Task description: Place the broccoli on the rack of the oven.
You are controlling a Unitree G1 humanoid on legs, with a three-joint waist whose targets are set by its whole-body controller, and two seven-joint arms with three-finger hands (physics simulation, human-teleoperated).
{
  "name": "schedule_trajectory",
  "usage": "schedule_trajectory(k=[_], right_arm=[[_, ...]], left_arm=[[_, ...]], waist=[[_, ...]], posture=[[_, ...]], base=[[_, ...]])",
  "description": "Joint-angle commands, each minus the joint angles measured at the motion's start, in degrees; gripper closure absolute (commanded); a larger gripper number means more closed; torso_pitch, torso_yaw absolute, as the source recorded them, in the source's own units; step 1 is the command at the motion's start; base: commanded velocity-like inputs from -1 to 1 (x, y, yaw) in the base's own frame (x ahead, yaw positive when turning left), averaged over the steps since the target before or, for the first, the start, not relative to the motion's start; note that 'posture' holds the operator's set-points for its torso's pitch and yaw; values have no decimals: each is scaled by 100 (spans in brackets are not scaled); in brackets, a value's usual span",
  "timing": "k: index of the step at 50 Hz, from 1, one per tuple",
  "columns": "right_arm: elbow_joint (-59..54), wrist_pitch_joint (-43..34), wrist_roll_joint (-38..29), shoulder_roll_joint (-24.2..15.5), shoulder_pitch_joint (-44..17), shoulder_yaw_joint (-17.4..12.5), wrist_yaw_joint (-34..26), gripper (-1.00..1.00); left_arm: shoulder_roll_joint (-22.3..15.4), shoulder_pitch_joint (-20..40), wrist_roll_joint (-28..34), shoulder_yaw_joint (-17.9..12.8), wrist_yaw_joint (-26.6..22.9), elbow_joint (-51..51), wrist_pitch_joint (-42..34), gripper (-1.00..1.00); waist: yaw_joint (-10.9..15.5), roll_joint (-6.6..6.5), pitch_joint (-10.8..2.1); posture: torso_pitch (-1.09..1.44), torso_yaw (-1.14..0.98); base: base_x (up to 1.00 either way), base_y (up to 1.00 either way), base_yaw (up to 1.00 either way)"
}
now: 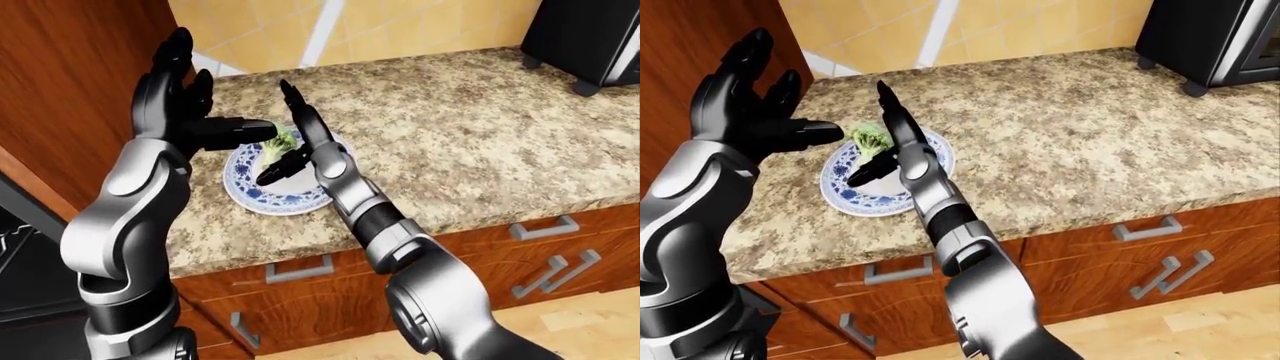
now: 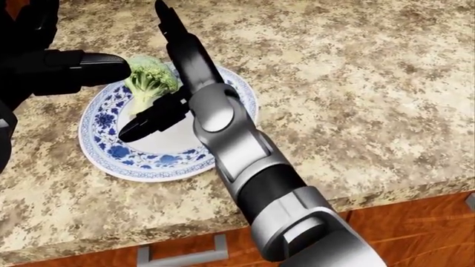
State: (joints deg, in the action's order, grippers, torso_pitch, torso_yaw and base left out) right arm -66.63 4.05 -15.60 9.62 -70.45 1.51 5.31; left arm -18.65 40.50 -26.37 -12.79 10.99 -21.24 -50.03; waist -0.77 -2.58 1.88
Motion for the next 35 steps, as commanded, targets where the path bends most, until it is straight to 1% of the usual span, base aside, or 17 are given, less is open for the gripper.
schedule_trajectory(k=[1, 5, 7, 8, 12, 13, 15, 17, 19, 21, 26, 30, 31, 35], right_arm=[[235, 173, -23, -10, -214, 1, 67, -97], [223, 189, -96, -14, -203, 23, 114, -98], [197, 207, -115, -15, -193, 20, 137, -91], [190, 221, -121, -14, -187, 19, 145, -80], [153, 240, -146, -10, -193, 16, 168, -66], [140, 248, -157, -14, -199, 14, 183, -63], [119, 266, -184, -12, -191, 21, 198, -63], [107, 271, -204, -14, -195, 18, 216, -57], [105, 272, -206, -11, -194, 11, 211, -60], [108, 266, -220, -7, -190, 17, 197, -56], [88, 284, -255, 16, -178, 23, 222, -59], [71, 325, -330, 27, -137, 55, 276, -58], [67, 333, -356, 30, -133, 63, 285, -51], [20, 383, -395, 37, -121, 50, 336, -54]], left_arm=[[-70, 175, 0, -71, -1, -159, 170, -100], [-70, 176, 3, -63, 4, -145, 183, -100], [-69, 186, -4, -63, 10, -156, 170, -100], [-68, 178, -3, -64, 8, -154, 176, -100], [-72, 176, 0, -65, 0, -143, 191, -100], [-74, 180, -1, -65, 1, -140, 186, -100], [-66, 183, 5, -56, -2, -122, 204, -100], [-71, 181, 3, -64, -2, -122, 200, -100], [-71, 187, -3, -66, 3, -124, 197, -100], [-71, 176, 1, -63, -1, -118, 207, -100], [-78, 168, -11, -77, -2, -124, 209, -100], [-80, 171, -19, -75, 6, -136, 199, -100], [-79, 170, -20, -72, 12, -145, 192, -100], [-80, 172, -20, -67, 11, -147, 190, -100]], waist=[[-1, -36, -167], [-1, -36, -167], [0, -36, -167], [1, -36, -168], [2, -35, -168], [1, -36, -168], [1, -36, -168], [2, -35, -168], [2, -35, -169], [2, -34, -168], [2, -35, -169], [3, -36, -170], [3, -37, -170], [4, -37, -171]], posture=[[0, 0], [0, 0], [0, 0], [0, 0], [0, 0], [0, 0], [0, 0], [0, 0], [0, 0], [0, 0], [0, 0], [0, 0], [0, 0], [0, 0]], base=[[0, 0, 0], [0, 0, 0], [0, 0, 0], [0, 0, 0], [0, 0, 0], [0, 0, 0], [0, 0, 0], [0, 0, 0], [0, 0, 0], [0, 0, 0], [0, 0, 0], [0, 0, 0], [0, 0, 0], [0, 0, 0]])
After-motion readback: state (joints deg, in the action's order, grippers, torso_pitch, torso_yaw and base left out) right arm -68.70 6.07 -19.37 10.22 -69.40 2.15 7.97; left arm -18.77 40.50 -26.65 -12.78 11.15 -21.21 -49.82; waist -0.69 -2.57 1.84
